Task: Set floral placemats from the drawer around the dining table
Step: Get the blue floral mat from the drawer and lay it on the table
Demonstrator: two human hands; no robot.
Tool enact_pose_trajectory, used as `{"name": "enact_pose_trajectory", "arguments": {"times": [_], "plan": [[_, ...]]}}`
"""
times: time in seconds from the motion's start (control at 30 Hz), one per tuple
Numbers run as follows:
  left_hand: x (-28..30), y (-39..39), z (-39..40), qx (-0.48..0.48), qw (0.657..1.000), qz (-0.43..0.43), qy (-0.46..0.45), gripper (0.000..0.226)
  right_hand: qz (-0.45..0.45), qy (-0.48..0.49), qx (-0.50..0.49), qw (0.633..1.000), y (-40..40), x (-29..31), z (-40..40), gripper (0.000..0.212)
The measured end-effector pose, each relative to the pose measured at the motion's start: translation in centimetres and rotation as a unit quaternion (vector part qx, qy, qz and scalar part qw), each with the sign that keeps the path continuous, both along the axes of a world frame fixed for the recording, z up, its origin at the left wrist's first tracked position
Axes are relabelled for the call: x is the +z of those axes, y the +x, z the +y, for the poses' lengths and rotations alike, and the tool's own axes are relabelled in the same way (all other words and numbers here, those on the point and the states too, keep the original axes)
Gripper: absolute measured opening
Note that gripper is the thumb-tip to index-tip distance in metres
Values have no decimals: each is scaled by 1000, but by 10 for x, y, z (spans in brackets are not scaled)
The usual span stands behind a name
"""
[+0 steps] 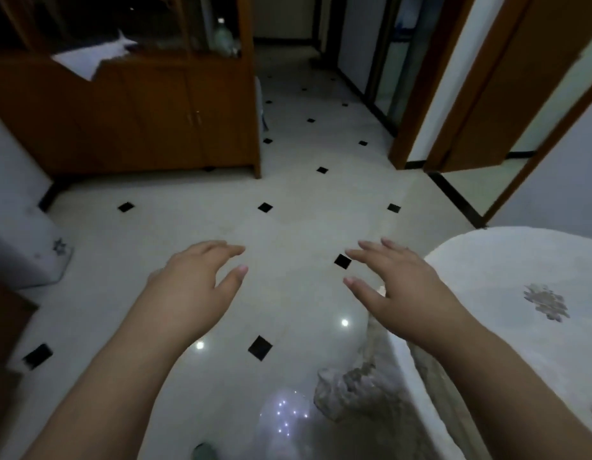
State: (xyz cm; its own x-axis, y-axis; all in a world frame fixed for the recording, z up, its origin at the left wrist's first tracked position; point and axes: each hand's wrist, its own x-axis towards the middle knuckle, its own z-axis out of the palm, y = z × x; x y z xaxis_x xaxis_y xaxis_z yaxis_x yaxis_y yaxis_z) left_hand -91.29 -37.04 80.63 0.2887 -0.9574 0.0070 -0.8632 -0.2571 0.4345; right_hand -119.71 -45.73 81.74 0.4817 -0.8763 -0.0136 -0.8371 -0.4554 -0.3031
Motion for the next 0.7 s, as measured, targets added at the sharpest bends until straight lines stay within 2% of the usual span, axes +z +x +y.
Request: {"name": "enact_pose_trajectory", "arguments": {"times": [0.47,0.7], "plan": [[-11,271,93,173,985,15,-5,44,16,2,187,982,325,-3,-9,57],[-12,362,149,271,962,30,5,43,17,4,286,958,467,-5,11,59]]}}
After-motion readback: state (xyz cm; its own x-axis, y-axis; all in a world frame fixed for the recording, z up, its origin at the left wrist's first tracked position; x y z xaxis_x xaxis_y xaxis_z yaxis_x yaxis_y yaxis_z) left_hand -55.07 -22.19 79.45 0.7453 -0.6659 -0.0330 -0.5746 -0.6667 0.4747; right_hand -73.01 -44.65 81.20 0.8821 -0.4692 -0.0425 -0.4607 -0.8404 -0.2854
